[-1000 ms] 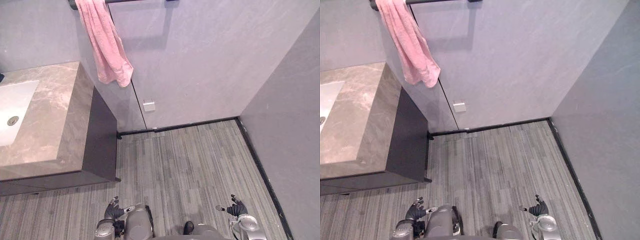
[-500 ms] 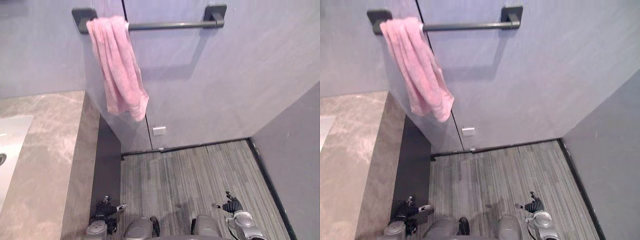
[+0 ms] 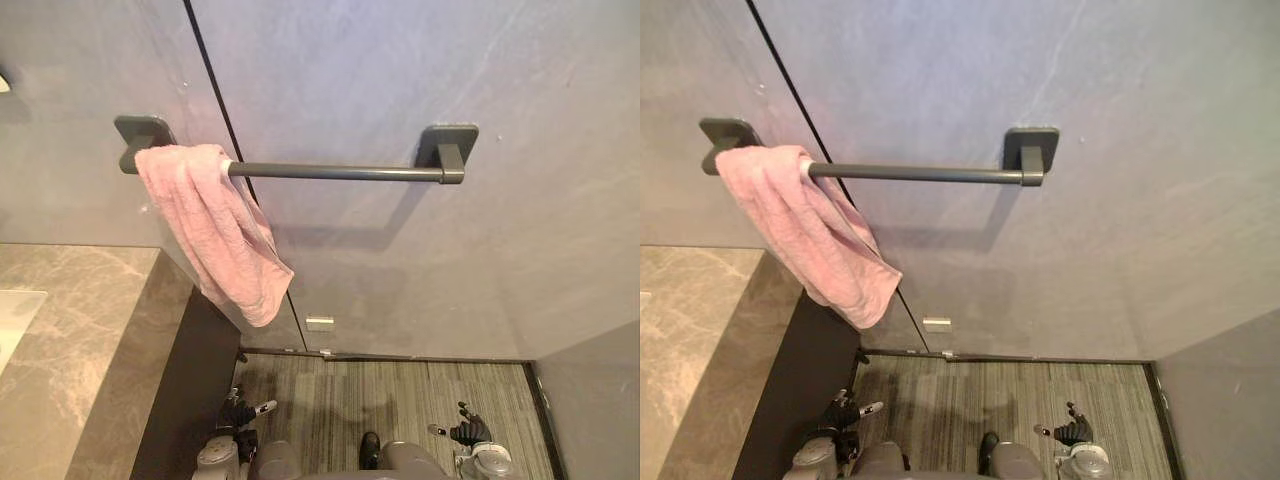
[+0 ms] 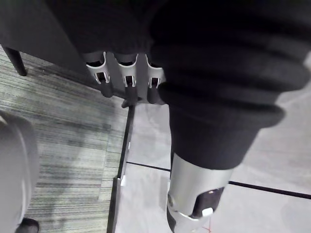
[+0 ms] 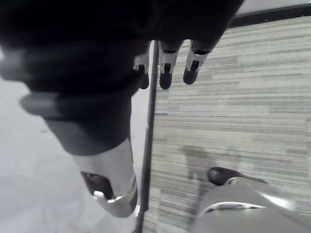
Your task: Organize washtable
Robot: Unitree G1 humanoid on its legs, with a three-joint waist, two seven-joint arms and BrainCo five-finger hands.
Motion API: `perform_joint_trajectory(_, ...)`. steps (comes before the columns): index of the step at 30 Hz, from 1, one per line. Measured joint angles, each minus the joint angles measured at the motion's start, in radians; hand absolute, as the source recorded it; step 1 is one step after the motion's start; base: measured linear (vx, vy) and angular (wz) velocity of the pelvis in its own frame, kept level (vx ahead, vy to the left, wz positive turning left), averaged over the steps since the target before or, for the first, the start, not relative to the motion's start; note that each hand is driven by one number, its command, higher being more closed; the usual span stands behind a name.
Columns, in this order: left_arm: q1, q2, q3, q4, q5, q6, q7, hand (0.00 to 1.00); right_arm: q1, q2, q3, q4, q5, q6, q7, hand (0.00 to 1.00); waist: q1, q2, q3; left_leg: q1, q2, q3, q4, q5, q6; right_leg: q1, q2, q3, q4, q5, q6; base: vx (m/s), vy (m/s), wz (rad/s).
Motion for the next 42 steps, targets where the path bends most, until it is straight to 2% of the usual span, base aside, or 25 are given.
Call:
perform_joint_trajectory(1, -0.001, 0.000, -0.002, 0.000, 0.000, 0.000, 0.001, 0.00, 0.003, -0.003, -0.008, 0.001, 0.000, -0.002, -0.001, 0.00, 0.013, -0.005, 0.000, -0.008, -0.027, -0.014, -0.140, 0.010, 0.002, 0.000, -0.009, 0.011, 0.000, 0.002, 0.017, 0.08, 0.126, -0.13)
perform_joint_trajectory(2, 0.003, 0.000, -0.004, 0.001, 0.000, 0.000, 0.001, 0.00, 0.004, -0.012, -0.008, 0.001, 0.000, -0.003, -0.001, 0.00, 0.012, 0.019, -0.010, -0.009, -0.050, -0.051, -0.282, 0.086, 0.004, 0.000, -0.007, 0.016, 0.001, -0.004, 0.038, 0.08, 0.146, -0.17)
perform_joint_trajectory(3, 0.006, 0.004, -0.006, 0.005, 0.000, 0.000, 0.001, 0.00, 0.004, -0.014, -0.010, 0.007, 0.000, -0.004, -0.002, 0.00, 0.013, 0.021, -0.007, -0.010, -0.057, -0.063, -0.307, 0.135, 0.008, 0.001, -0.006, 0.026, 0.004, -0.008, 0.047, 0.08, 0.149, -0.13)
perform_joint_trajectory(5, 0.017, 0.036, -0.011, 0.010, -0.004, -0.001, 0.006, 0.00, 0.018, -0.006, -0.008, 0.009, -0.001, -0.007, -0.003, 0.00, 0.014, -0.012, -0.027, 0.029, -0.099, -0.057, -0.374, 0.161, 0.025, 0.005, -0.035, 0.046, -0.017, -0.003, 0.078, 0.10, 0.129, -0.07)
perform_joint_trajectory(7, 0.023, 0.051, -0.011, 0.011, -0.006, 0.000, 0.006, 0.00, 0.023, -0.007, -0.011, 0.009, -0.001, -0.009, -0.010, 0.00, 0.014, -0.023, -0.033, 0.049, -0.122, -0.046, -0.408, 0.170, 0.038, 0.009, -0.053, 0.057, -0.025, 0.001, 0.088, 0.07, 0.123, -0.07)
perform_joint_trajectory(11, 0.028, 0.070, -0.011, 0.011, -0.005, -0.002, 0.008, 0.00, 0.041, -0.007, -0.013, 0.012, -0.001, -0.009, -0.012, 0.00, 0.012, -0.019, -0.043, 0.125, -0.163, -0.035, -0.518, 0.208, 0.056, 0.040, -0.075, 0.066, -0.059, 0.009, 0.104, 0.03, 0.085, -0.04)
perform_joint_trajectory(16, 0.028, 0.074, -0.017, -0.002, -0.006, -0.002, 0.009, 0.00, 0.038, -0.011, -0.014, 0.039, -0.003, -0.010, -0.012, 0.00, 0.011, -0.017, -0.048, 0.144, -0.168, -0.047, -0.542, 0.216, 0.058, 0.057, -0.073, 0.059, -0.075, 0.009, 0.104, 0.02, -0.004, 0.04)
perform_joint_trajectory(19, 0.052, 0.076, -0.037, -0.086, -0.015, -0.003, 0.017, 0.00, 0.036, -0.017, -0.014, 0.041, -0.004, -0.010, -0.012, 0.00, 0.011, -0.016, -0.054, 0.152, -0.170, -0.067, -0.564, 0.229, 0.057, 0.071, -0.071, 0.039, -0.088, 0.010, 0.104, 0.02, -0.028, 0.16)
perform_joint_trajectory(24, 0.156, 0.087, -0.040, -0.467, -0.078, -0.028, 0.019, 0.00, 0.036, -0.027, -0.003, -0.025, -0.010, -0.013, -0.012, 0.00, 0.013, -0.013, -0.059, 0.152, -0.173, -0.086, -0.580, 0.239, 0.060, 0.069, -0.071, 0.032, -0.089, 0.010, 0.104, -0.02, -0.013, 0.07)
perform_joint_trajectory(28, 0.181, 0.099, -0.038, -0.643, -0.098, -0.056, 0.016, 0.00, 0.037, -0.033, 0.002, -0.043, -0.023, -0.019, -0.010, 0.00, 0.015, -0.010, -0.068, 0.153, -0.176, -0.102, -0.597, 0.247, 0.065, 0.068, -0.071, 0.023, -0.092, 0.010, 0.104, -0.02, -0.005, 0.07)
perform_joint_trajectory(36, 0.171, 0.101, -0.038, -0.824, -0.125, -0.082, 0.016, 0.00, 0.036, -0.036, 0.024, -0.043, -0.049, -0.018, 0.002, 0.00, 0.013, -0.007, -0.082, 0.153, -0.176, -0.116, -0.604, 0.247, 0.065, 0.078, -0.068, 0.012, -0.108, 0.010, 0.103, 0.01, -0.007, 0.03)
perform_joint_trajectory(42, 0.153, 0.148, -0.038, -0.902, -0.153, -0.108, 0.017, 0.00, 0.039, -0.043, 0.034, -0.043, -0.062, -0.016, 0.005, 0.00, 0.011, -0.008, -0.084, 0.159, -0.177, -0.118, -0.613, 0.248, 0.067, 0.085, -0.067, 0.012, -0.120, 0.012, 0.100, 0.00, 0.000, 0.00)
